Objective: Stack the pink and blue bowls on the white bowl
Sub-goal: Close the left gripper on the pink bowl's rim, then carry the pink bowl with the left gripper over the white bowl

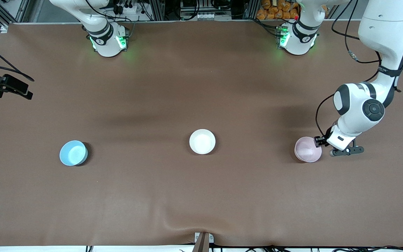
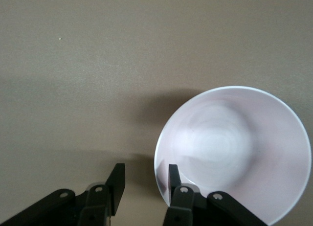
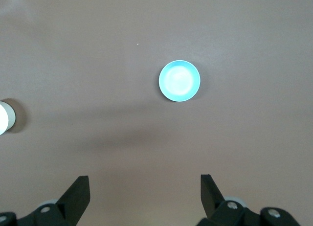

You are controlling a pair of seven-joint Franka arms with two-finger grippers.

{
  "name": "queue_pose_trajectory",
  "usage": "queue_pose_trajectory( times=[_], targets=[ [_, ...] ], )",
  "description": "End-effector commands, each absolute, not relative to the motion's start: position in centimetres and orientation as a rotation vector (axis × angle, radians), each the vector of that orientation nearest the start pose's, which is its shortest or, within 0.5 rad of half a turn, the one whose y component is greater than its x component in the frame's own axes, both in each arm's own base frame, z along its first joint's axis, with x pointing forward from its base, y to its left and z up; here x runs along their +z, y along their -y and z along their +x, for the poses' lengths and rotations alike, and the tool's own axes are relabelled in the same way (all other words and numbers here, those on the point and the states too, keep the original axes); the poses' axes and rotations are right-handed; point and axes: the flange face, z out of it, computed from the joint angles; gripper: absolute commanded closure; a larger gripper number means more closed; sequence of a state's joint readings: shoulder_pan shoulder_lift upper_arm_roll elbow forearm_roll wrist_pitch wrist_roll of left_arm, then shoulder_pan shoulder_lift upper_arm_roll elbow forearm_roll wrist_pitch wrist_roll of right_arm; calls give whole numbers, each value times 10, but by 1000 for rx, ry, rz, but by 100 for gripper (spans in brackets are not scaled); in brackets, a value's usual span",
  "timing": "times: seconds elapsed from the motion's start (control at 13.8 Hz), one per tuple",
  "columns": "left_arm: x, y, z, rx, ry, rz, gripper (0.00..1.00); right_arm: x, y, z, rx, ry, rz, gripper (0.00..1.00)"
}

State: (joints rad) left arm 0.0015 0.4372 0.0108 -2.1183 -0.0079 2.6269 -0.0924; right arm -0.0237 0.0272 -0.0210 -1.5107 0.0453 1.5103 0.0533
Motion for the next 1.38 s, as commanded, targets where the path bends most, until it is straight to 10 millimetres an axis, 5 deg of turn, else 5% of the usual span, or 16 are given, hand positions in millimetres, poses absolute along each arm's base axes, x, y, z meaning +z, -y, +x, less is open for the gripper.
queue_pose_trajectory(
  times=[0.0,0.15,0.58,0.87,1.09,1.31],
  targets=[
    [207,-8,590,-137,161,-3148,77,636,17,555,39,-152,-3082,0],
    [207,-5,590,-137,163,-3148,100,637,17,555,32,-154,-3080,0],
    [234,28,595,-197,67,-3153,100,637,18,555,34,-159,-3081,0],
    [280,59,594,-192,22,-3181,100,637,18,555,34,-158,-3080,0],
    [316,101,586,-189,0,-3226,100,636,18,556,32,-161,-3080,0],
    [331,160,579,-180,50,-3285,100,636,18,556,31,-159,-3080,0]
  ],
)
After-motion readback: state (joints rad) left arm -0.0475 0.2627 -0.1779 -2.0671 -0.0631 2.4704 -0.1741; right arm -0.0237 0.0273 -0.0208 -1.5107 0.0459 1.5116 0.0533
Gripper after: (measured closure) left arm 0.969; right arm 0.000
